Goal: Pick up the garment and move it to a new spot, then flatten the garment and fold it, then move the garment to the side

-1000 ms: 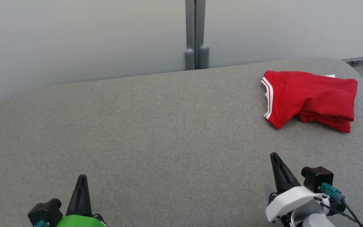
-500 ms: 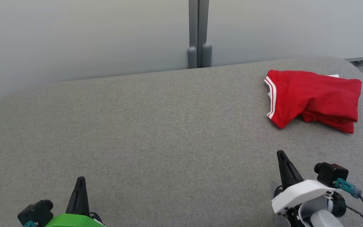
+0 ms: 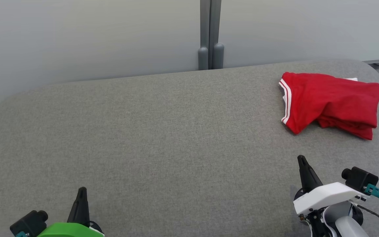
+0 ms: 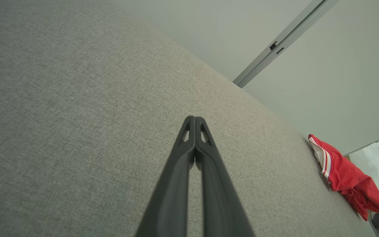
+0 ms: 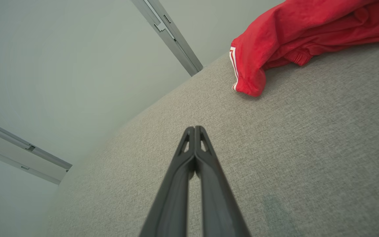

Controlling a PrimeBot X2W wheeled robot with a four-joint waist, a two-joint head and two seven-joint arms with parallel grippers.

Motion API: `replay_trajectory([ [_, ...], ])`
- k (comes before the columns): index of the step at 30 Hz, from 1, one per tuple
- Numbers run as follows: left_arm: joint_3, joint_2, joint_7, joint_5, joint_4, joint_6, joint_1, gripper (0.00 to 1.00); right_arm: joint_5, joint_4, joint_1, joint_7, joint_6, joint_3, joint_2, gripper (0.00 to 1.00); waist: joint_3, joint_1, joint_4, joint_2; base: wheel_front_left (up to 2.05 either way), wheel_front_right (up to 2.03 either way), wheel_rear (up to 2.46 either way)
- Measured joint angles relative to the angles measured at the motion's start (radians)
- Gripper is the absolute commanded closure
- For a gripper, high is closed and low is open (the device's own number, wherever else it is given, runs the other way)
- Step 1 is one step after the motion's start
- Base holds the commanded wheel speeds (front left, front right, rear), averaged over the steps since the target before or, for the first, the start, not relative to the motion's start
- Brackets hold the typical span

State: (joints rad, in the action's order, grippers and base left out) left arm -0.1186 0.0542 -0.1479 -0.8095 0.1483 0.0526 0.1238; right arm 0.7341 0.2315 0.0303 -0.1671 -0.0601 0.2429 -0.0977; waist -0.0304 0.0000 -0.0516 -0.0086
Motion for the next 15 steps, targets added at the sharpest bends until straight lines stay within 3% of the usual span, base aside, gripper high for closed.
replay_trajectory([
  [15, 0.03, 0.0, 0.044, -0.167, 0.018, -0.028, -0.028, 1.0, 0.184, 0.001, -0.007, 0.046, 0.034, -0.062, 0.0, 1.0, 0.007, 0.0, 0.01, 0.0, 0.0, 0.0, 0.0],
])
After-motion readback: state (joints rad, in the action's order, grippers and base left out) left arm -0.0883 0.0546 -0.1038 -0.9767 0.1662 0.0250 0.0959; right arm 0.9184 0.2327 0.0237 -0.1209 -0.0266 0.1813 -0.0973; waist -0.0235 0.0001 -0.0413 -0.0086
